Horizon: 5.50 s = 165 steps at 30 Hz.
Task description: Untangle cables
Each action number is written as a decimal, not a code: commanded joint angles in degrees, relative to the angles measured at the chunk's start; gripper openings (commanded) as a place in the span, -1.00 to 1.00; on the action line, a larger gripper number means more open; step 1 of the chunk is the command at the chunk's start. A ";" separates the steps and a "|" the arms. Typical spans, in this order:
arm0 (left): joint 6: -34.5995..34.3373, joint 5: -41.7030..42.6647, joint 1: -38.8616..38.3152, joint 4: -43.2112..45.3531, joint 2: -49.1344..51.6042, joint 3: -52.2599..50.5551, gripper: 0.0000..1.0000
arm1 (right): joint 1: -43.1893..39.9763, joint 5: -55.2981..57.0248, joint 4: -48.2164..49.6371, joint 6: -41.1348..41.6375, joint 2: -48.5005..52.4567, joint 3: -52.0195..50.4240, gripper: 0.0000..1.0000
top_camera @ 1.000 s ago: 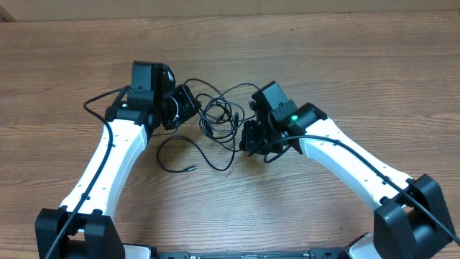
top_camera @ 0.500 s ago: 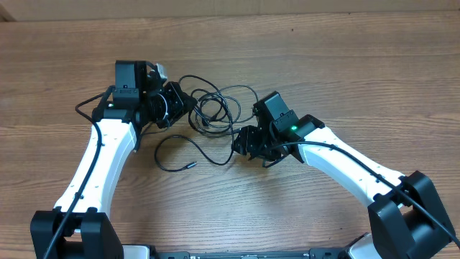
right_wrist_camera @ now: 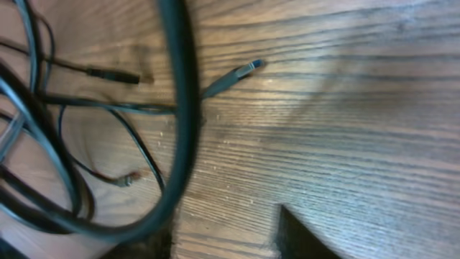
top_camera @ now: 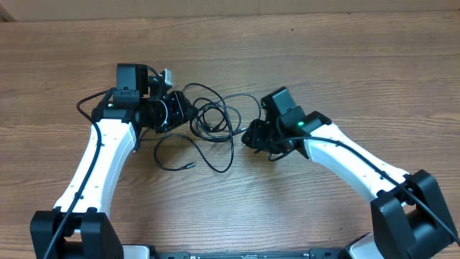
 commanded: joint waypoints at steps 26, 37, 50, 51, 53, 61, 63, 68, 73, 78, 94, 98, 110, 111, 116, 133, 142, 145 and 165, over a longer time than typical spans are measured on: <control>23.56 16.72 -0.20 -2.75 8.57 -0.04 -0.61 | -2.34 -22.95 -8.44 -30.73 -1.44 11.02 -0.26; 22.47 13.92 -0.33 -3.08 7.63 0.07 -0.41 | -2.54 -19.71 -4.96 -29.57 -1.42 11.02 0.01; 3.58 -10.93 -4.87 -5.05 7.67 0.04 -0.07 | -2.54 -6.95 -5.42 -20.74 -1.31 10.78 0.13; 2.91 -11.47 -5.51 -4.66 7.67 0.04 0.12 | -2.54 -6.62 -5.40 -20.74 -1.31 10.78 0.13; 0.55 -14.23 -6.95 -4.22 7.67 0.04 0.47 | -2.54 -4.96 -5.40 -20.74 -1.31 10.78 0.13; -7.17 -23.61 -14.01 -3.69 7.67 0.04 0.47 | -2.54 3.15 -8.44 -19.06 -1.31 10.71 0.25; -7.61 -26.43 -15.80 -3.50 7.67 0.04 0.38 | -2.54 7.10 -9.60 -16.96 -1.31 10.71 0.28; -11.41 -31.76 -18.38 -3.08 7.67 0.04 0.08 | -2.54 12.44 -10.84 -14.29 -1.31 10.58 0.40; -12.02 -31.95 -18.99 -0.72 7.67 0.04 0.03 | -3.67 14.95 -11.06 -10.27 -1.31 10.25 0.53; -13.42 -36.48 -18.99 2.23 7.69 0.04 0.01 | -5.81 15.04 -10.86 -9.79 -1.27 9.53 0.56; -13.97 -37.64 -20.17 6.16 15.28 0.04 -0.33 | -6.12 13.46 -8.96 -9.81 -1.20 6.80 0.66; -13.99 -37.62 -20.17 6.93 17.25 0.04 -0.53 | -6.12 12.87 -8.79 -9.81 -1.20 6.80 0.66; 5.22 -31.36 -20.00 1.38 11.69 7.56 -0.92 | -6.19 10.25 -5.31 -10.64 -1.20 6.82 0.65; 5.25 -30.71 -20.00 0.26 10.84 8.39 -0.91 | -6.19 8.90 -4.94 -11.15 -1.22 6.82 0.55; 12.17 -23.30 -20.02 -1.46 6.60 9.81 -0.91 | -6.16 0.20 -2.89 -16.59 -1.20 6.82 0.29; 28.98 -9.27 -20.00 -7.76 5.64 9.77 -0.91 | -5.35 -0.04 -4.28 -18.29 -1.20 6.69 0.12; 28.50 -3.63 -20.00 -7.74 5.64 9.77 -0.91 | -5.29 0.00 -3.56 -18.27 -1.20 4.94 0.14; 28.52 -1.07 -20.00 -7.72 5.64 9.77 -0.91 | -5.29 0.00 -1.33 -18.25 -1.20 2.78 0.15; 29.09 12.04 -17.35 -6.73 5.53 10.62 -0.91 | -5.31 6.01 4.57 -15.67 -1.05 -1.77 0.38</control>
